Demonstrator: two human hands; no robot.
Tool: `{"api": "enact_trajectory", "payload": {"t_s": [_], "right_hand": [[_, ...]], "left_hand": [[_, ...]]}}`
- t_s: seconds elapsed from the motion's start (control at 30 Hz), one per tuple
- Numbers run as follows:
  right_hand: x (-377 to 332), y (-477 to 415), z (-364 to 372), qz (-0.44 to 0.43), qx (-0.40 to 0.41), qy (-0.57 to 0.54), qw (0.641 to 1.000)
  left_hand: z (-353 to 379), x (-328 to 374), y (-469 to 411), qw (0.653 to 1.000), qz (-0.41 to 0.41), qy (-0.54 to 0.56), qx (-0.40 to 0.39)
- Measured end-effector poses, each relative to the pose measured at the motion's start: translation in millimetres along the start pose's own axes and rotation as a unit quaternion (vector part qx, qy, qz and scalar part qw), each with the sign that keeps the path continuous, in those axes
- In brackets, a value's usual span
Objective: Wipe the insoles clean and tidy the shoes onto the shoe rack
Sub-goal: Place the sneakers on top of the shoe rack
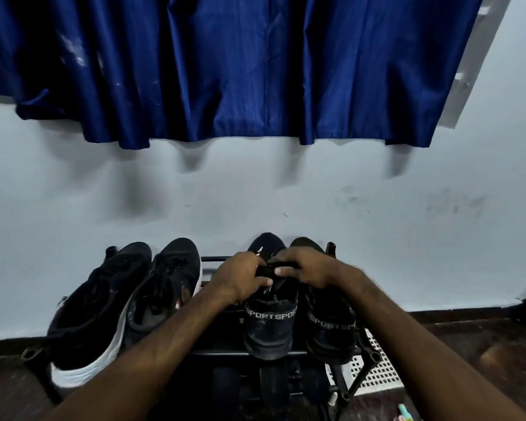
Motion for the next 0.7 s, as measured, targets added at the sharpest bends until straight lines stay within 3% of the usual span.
{"api": "enact_trajectory", "payload": {"t_s": [0.07,0.17,0.6,0.7], "right_hand": [[1,2,-13,-0.015,0.041,0.035,0.998],[3,8,-19,-0.012,0.047,0.065,0.997],[3,17,-33,0.133,0.132,0.053,0.981],[-4,20,-41,0.135,0.126,0.106,0.977]], "left_hand": [[-11,-6,-5,0.998,-0.014,-0.003,0.061],[-18,-6,-7,0.996,-0.005,-0.01,0.086],[-27,1,19,0.988,0.043,-0.134,0.057],[-30,3,18,0.978,0.045,-0.196,0.063]]}}
Point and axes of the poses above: each hand's wrist, its own y-axis away from the middle knuckle, its own z-axis out of the palm, x = y × z, the point moved 10 cm from there along -y, towards the middle knuckle, and after that the axes turned 14 degrees about y, right-handed, at the moved point
